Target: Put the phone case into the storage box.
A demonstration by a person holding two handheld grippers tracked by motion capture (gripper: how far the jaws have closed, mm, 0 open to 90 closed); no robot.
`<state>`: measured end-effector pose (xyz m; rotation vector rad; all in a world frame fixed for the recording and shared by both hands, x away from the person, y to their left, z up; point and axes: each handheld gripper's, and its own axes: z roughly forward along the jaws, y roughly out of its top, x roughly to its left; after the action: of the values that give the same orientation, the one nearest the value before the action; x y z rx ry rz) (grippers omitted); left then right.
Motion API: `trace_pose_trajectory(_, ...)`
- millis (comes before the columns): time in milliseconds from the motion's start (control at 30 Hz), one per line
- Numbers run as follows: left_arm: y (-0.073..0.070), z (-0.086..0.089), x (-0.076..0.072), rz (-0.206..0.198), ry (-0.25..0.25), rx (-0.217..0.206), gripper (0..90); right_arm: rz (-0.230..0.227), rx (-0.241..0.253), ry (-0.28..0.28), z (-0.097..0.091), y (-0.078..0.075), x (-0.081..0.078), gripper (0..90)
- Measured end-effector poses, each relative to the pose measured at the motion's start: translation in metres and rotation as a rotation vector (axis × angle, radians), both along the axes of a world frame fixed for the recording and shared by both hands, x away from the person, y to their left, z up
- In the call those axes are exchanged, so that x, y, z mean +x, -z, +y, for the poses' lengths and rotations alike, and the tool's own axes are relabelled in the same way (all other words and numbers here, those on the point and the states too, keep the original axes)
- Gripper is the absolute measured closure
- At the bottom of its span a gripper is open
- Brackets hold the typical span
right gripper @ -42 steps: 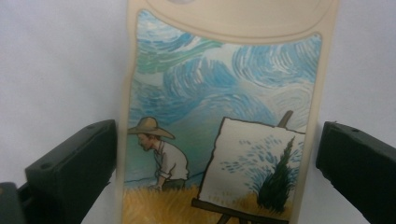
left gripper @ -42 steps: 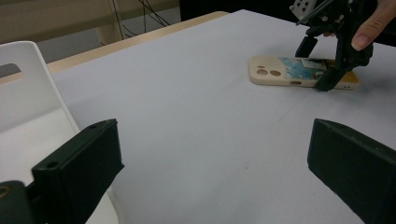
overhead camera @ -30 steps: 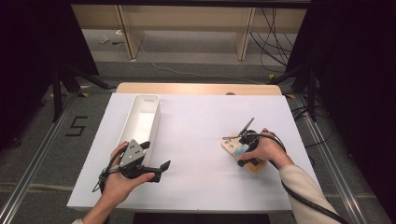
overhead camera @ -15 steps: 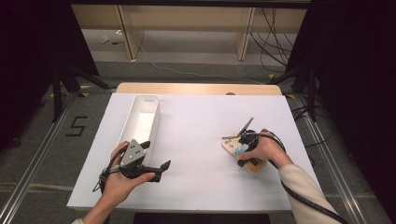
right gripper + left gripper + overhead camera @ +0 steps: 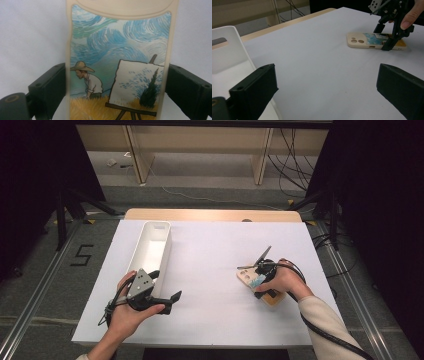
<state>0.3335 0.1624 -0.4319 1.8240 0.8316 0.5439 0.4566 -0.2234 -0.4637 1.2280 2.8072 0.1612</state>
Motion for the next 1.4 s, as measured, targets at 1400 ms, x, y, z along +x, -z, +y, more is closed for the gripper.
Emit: trace_pose_trajectory(1400,-0.001,-0.006,0.005,0.004,0.022,-0.013,3.2,-0.132,0.148,0.015,0.003,-0.024,-0.016,11.4)
